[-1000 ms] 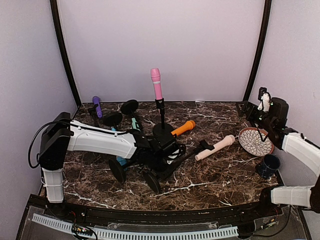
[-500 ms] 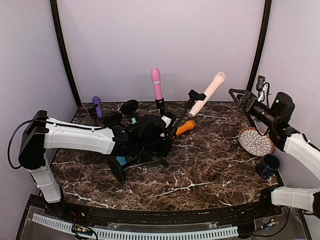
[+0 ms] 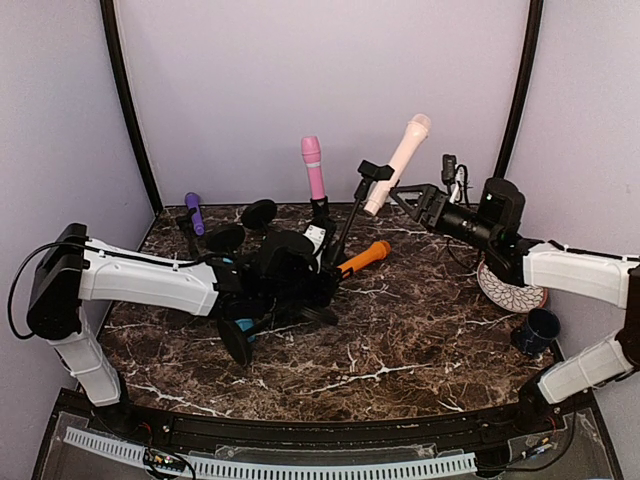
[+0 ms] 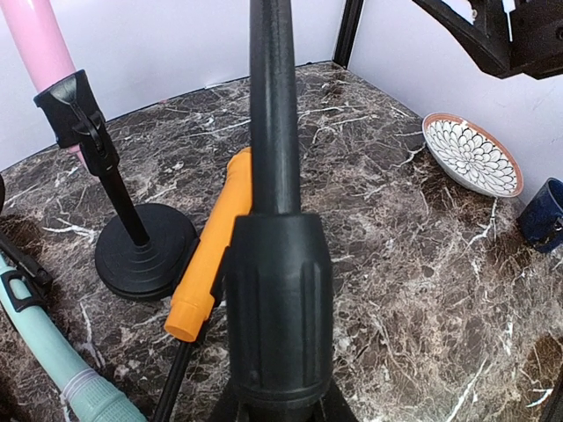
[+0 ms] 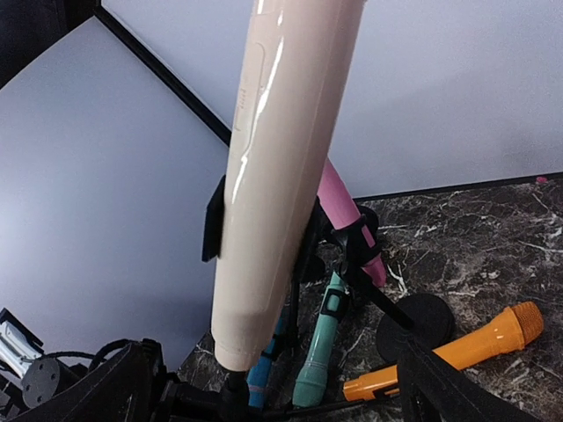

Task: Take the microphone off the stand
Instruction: Pass from the left arm to the right

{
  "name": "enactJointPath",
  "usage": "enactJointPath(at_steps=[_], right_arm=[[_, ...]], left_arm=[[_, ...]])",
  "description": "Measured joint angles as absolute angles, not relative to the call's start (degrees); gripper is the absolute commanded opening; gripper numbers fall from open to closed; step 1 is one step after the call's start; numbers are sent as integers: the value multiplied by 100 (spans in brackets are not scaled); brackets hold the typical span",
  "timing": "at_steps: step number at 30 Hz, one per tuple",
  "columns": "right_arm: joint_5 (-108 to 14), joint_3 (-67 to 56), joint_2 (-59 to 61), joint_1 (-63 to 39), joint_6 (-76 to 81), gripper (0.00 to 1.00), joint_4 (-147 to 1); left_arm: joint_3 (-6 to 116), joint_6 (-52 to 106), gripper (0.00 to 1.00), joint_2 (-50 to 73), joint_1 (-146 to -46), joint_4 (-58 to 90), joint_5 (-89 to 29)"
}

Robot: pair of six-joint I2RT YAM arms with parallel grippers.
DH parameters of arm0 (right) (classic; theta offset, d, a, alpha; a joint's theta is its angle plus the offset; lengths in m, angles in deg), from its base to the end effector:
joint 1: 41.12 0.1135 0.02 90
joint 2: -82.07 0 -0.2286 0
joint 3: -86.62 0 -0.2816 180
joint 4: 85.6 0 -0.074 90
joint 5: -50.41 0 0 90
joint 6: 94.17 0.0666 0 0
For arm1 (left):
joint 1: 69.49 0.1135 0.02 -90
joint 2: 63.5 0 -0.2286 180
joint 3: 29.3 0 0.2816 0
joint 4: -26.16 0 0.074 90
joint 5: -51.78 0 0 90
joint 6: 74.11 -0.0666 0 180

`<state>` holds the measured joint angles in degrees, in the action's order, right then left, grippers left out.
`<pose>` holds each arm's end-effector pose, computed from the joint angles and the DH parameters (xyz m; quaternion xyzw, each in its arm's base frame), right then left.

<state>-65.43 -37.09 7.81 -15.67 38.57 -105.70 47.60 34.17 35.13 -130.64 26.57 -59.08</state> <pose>0.3123 0.1808 0.2516 -0.0575 0.6928 0.5219 0.4943 0.2344 -0.3764 0.1857 0.2017 0.7932 -0.2395 0.5223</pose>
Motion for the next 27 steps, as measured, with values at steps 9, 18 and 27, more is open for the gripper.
enactJointPath(at_steps=[9, 18, 27], right_arm=[[-5634, -2868, 177, -1084, 3884, 92, -10375], [-5463, -2485, -474, -963, 4054, 87, -10598], [-5391, -2216, -603, -885, 3991, 75, -10731]], left_arm=[[4380, 3415, 0, 3301, -13062, 3015, -5927], [4133, 3441, 0, 3172, -13046, 3107, -6032], [4102, 3382, 0, 3117, -13053, 3356, -6015]])
